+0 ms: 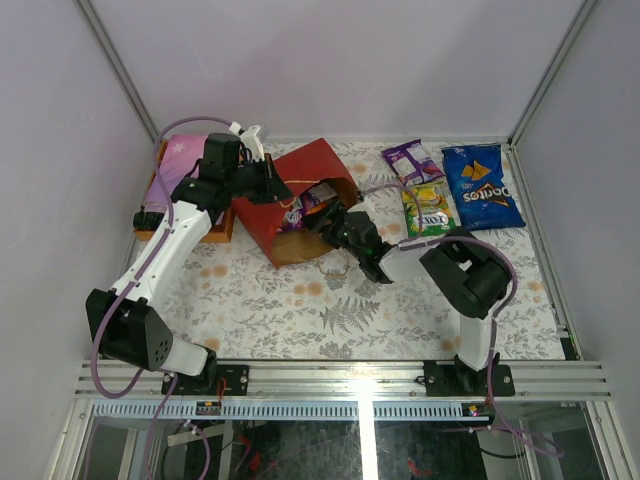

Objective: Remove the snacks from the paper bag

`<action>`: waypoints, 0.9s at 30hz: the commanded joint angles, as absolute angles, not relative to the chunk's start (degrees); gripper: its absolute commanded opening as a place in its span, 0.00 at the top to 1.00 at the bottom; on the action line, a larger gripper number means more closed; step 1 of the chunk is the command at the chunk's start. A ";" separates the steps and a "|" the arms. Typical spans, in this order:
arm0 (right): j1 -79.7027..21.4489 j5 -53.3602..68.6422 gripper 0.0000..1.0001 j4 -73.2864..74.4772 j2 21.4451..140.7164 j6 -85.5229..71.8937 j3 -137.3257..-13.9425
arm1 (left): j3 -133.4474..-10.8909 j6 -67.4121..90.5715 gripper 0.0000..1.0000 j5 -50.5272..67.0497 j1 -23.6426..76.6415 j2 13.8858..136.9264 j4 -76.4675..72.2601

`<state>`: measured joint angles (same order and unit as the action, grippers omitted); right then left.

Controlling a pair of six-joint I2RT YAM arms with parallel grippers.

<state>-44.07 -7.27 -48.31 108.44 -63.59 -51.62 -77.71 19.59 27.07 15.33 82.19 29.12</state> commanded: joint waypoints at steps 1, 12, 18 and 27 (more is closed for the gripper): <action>-41.72 -7.62 0.28 -56.89 112.47 -67.20 -52.56 | -77.26 19.94 1.00 28.18 15.03 80.87 25.95; -41.74 -7.19 0.37 -63.47 123.85 -65.45 -66.02 | -77.22 19.95 1.00 29.90 15.00 82.02 26.01; -41.75 -7.09 0.43 -61.26 126.55 -64.86 -70.92 | -77.26 19.81 1.00 30.61 15.04 82.39 25.98; -42.08 -5.27 0.68 -59.92 129.46 -64.99 -75.86 | -77.16 19.76 1.00 30.80 15.03 82.61 26.00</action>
<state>-41.47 -6.35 -58.50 129.62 -65.01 -72.97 -77.62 19.66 29.34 15.33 82.59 28.23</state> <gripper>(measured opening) 0.429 0.003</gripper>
